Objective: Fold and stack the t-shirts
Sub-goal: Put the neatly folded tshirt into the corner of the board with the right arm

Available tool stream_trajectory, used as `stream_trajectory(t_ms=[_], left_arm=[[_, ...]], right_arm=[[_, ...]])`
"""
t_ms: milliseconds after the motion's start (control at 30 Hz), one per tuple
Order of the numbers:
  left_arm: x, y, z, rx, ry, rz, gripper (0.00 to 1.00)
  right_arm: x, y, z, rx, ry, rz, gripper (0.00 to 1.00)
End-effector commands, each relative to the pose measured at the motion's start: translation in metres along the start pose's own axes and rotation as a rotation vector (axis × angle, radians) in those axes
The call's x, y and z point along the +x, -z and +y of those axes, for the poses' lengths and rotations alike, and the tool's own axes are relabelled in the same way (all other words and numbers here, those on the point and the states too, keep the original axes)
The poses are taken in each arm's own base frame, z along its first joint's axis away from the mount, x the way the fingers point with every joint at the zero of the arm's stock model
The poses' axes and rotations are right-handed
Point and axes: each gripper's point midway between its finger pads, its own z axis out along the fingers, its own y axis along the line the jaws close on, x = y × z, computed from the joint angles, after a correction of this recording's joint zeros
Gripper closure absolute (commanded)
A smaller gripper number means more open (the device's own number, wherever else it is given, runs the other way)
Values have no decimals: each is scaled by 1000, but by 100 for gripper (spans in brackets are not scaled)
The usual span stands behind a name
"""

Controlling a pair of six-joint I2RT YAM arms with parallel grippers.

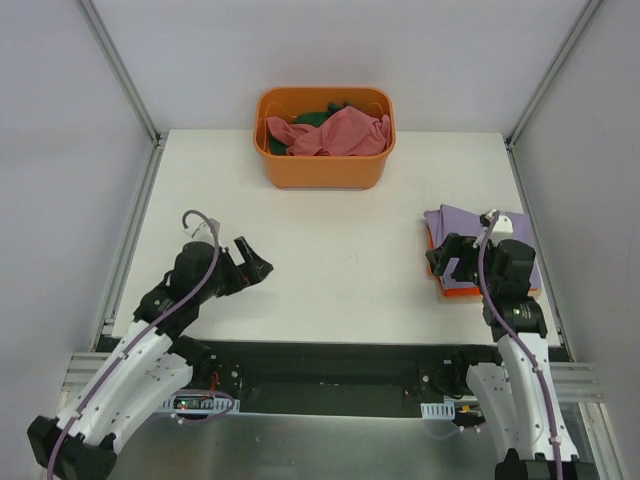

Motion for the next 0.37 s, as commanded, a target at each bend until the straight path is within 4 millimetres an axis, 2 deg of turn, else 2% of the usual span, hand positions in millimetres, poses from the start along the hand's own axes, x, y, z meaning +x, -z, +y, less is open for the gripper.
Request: stream_trajectory(t_ms=[0, 167, 333], left_arm=[[-20, 35, 25, -116, -4, -147, 1], [-24, 56, 46, -196, 23, -230, 1], [-21, 58, 57, -222, 70, -258, 1]], right_arm=[[-19, 12, 29, -152, 12, -161, 4], [-17, 16, 41, -235, 30, -238, 4], [-22, 17, 46, -258, 13, -243, 4]])
